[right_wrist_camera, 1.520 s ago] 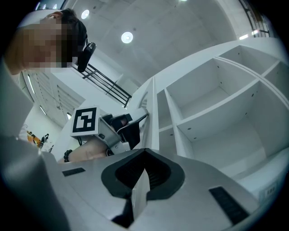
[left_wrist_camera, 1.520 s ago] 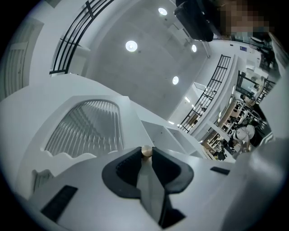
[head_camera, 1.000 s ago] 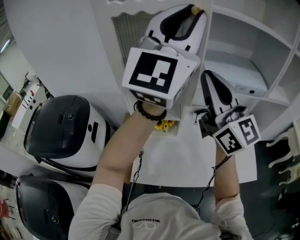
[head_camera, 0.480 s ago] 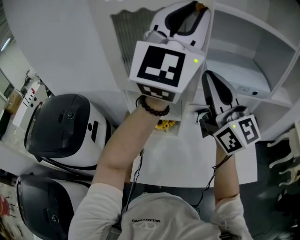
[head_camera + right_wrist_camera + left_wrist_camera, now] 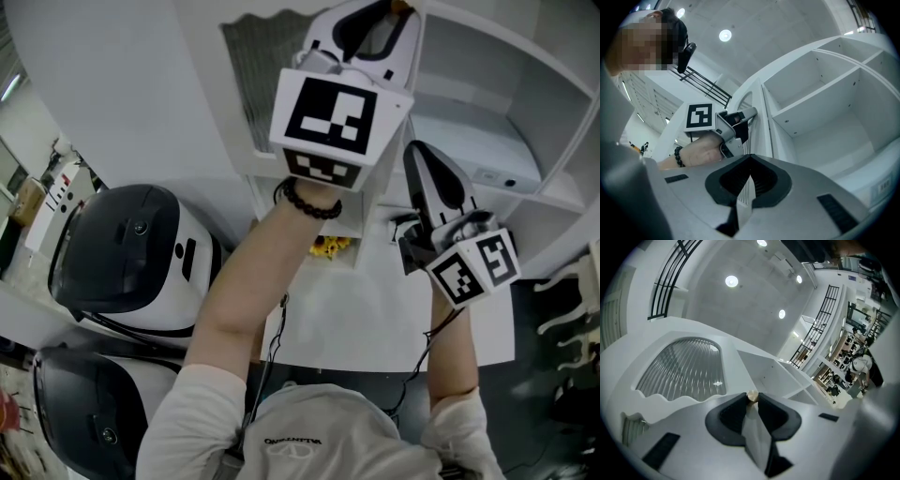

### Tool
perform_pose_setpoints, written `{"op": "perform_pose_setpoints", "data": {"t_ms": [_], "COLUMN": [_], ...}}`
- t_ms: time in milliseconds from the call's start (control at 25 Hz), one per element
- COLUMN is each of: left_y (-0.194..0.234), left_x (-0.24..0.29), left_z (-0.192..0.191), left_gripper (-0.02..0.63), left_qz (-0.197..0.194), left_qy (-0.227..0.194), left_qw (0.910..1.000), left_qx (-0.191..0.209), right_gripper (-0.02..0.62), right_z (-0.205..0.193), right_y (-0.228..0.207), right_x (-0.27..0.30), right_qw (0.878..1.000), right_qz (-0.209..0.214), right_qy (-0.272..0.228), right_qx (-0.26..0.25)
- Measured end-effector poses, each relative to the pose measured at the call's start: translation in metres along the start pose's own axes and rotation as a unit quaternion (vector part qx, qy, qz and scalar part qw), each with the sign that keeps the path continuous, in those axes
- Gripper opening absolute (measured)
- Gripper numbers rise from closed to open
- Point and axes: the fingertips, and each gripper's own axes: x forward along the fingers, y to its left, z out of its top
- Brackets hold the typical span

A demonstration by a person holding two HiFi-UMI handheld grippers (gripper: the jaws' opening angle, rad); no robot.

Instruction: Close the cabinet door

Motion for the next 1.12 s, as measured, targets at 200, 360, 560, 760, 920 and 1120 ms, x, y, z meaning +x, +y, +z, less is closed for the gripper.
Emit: {"op": "perform_pose_setpoints", "data": {"t_ms": [200, 360, 560, 760, 920, 1120], "left_y": [0.002, 0.003, 0.007, 0.008, 0.010, 0.011], "left_x": [0.003, 0.005, 0.006, 0.010, 0.012, 0.014], "left_z": [-0.004, -0.007, -0.010, -0.014, -0.017, -0.020], "left_gripper": [0.080, 0.081, 0.081, 0.081, 0.081, 0.083], "left_qz": [0.004, 0.007, 0.010, 0.013, 0.014, 0.015], "left_qy": [0.002, 0.002, 0.006, 0.013, 0.017, 0.022], "left_qw": [1.0000, 0.9999, 0.9999, 0.9997, 0.9997, 0.9995], "left_qx": [0.005, 0.008, 0.010, 0.013, 0.015, 0.015], "right_gripper": [0.011, 0.011, 0.011, 0.011, 0.011, 0.011], "right_z": [-0.001, 0.001, 0.001, -0.001, -0.002, -0.001], "right_y": [0.000, 0.000, -0.001, -0.002, -0.002, -0.002], "right_x": [0.000, -0.003, -0.003, -0.003, -0.004, -0.007], "right_qw": [1.000, 1.000, 1.000, 1.000, 1.000, 1.000], "right_qz": [0.001, 0.000, -0.001, -0.001, -0.002, -0.004], "right_qy": [0.002, -0.001, 0.000, 0.001, 0.002, 0.001], "right_qx": [0.000, 0.000, 0.002, 0.002, 0.003, 0.004]}}
